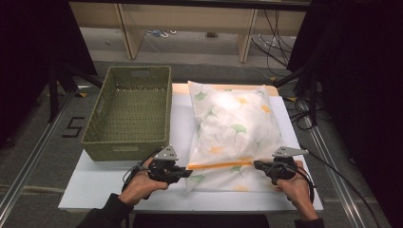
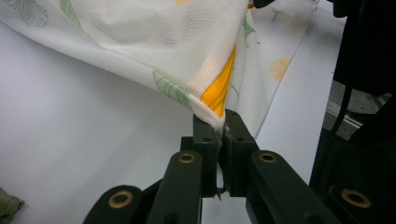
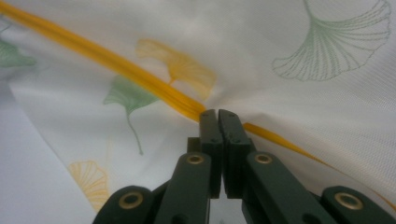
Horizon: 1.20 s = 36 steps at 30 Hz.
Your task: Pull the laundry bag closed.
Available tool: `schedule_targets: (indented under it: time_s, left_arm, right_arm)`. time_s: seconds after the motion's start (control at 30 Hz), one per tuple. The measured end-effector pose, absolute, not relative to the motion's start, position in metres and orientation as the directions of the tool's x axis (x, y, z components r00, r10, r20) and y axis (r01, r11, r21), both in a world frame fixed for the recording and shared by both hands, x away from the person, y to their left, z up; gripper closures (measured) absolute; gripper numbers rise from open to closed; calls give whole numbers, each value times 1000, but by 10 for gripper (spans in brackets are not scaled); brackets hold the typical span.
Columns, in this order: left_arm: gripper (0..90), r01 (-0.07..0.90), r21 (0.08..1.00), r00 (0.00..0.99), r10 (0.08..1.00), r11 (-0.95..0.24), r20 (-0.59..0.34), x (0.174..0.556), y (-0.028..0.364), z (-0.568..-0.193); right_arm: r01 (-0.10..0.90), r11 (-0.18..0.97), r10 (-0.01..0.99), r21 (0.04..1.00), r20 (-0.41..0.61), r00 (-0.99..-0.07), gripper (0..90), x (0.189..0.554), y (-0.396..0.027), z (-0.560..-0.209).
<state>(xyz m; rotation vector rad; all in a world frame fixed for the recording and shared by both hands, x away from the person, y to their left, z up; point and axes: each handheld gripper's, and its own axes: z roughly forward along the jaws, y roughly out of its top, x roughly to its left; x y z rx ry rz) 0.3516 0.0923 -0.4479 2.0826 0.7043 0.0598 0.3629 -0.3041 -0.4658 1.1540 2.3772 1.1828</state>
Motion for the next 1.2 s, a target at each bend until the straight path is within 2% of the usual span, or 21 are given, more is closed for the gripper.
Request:
schedule_targets:
  time_s: [0.27, 0.4, 0.43, 0.47, 0.53, 0.8, 1.0, 1.03, 1.07, 1.1, 1.13, 1.2]
  left_arm:
    - [852, 445, 780, 849, 484, -441, -210, 350, 91, -448]
    - [852, 441, 779, 851, 483, -445, -206, 350, 91, -448]
    - [853, 434, 778, 854, 483, -455, -194, 351, 92, -448]
    - [852, 438, 776, 852, 485, -454, -198, 350, 91, -448]
    - [853, 438, 779, 853, 481, -449, -202, 351, 92, -448]
    - [853, 452, 777, 843, 496, -439, -210, 351, 94, -449]
    - [853, 448, 776, 842, 501, -444, -200, 351, 94, -449]
    - [852, 448, 776, 843, 500, -444, -200, 351, 94, -449]
    - [853, 445, 775, 844, 500, -449, -195, 352, 95, -449]
    - [853, 448, 774, 842, 502, -448, -197, 352, 95, -449]
    - [853, 449, 775, 842, 500, -445, -201, 352, 95, -449]
    - [853, 448, 775, 843, 501, -446, -199, 352, 95, -449]
  right_arm:
    - [579, 299, 760, 758, 177, -625, 900, 354, -320, -469]
    - [560, 280, 774, 780, 162, -612, 900, 354, -326, -470]
    - [590, 279, 773, 758, 188, -606, 900, 354, -329, -470]
    - [578, 285, 788, 765, 156, -595, 900, 353, -330, -469]
    - [595, 260, 794, 760, 182, -579, 900, 352, -330, -470]
    - [612, 224, 826, 758, 186, -532, 900, 350, -350, -471]
    - [606, 227, 808, 762, 201, -555, 900, 353, -363, -473]
    - [616, 192, 841, 764, 196, -505, 900, 349, -362, -473]
    - [596, 220, 850, 772, 148, -506, 900, 350, -366, -472]
    - [618, 189, 854, 763, 184, -487, 900, 349, -365, -472]
    - [607, 216, 860, 764, 145, -489, 900, 349, -369, -472]
    - [615, 190, 862, 765, 170, -478, 900, 348, -371, -474]
